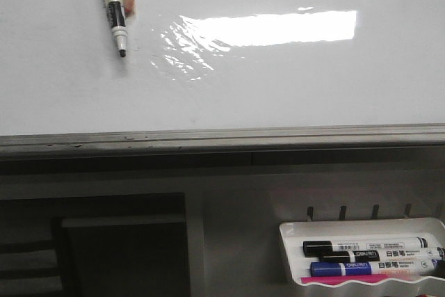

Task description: Write number 7 on whiteboard

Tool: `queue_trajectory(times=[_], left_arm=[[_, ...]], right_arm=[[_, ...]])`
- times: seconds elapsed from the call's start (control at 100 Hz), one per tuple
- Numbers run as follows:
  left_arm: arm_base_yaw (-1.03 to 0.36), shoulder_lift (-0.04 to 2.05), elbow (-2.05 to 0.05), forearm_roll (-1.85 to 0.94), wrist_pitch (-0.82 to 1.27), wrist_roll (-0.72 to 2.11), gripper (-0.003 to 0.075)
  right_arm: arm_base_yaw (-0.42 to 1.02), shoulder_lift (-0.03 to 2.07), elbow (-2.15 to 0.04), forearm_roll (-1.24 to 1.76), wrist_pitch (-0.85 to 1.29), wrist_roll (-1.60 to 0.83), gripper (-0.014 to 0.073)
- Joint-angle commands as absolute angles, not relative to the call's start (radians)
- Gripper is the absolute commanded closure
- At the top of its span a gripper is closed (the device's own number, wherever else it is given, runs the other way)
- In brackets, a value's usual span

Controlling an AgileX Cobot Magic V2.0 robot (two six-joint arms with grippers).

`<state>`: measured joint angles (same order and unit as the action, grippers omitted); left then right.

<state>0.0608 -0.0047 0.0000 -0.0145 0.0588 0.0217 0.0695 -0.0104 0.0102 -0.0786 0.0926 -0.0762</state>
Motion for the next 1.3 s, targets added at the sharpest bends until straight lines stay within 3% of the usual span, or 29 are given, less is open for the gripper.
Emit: queue_trajectory(times=[0.0, 1.07, 1.29], left_arm=[[0.059, -0.034, 0.035, -0.021, -0.012, 0.013, 0.0741], [0.059, -0.034, 0.035, -0.021, -0.014, 0.013, 0.0741], [0.059, -0.034, 0.035, -0.153, -0.014, 0.013, 0.0741]], right_arm=[[0.07, -0.031, 0.04, -0.079, 0.013, -0.078, 0.0657], [0.07, -0.031, 0.04, -0.079, 0.01, -0.078, 0.0657], [0.07, -0.031, 0.04, -0.018, -0.013, -0.078, 0.0657]])
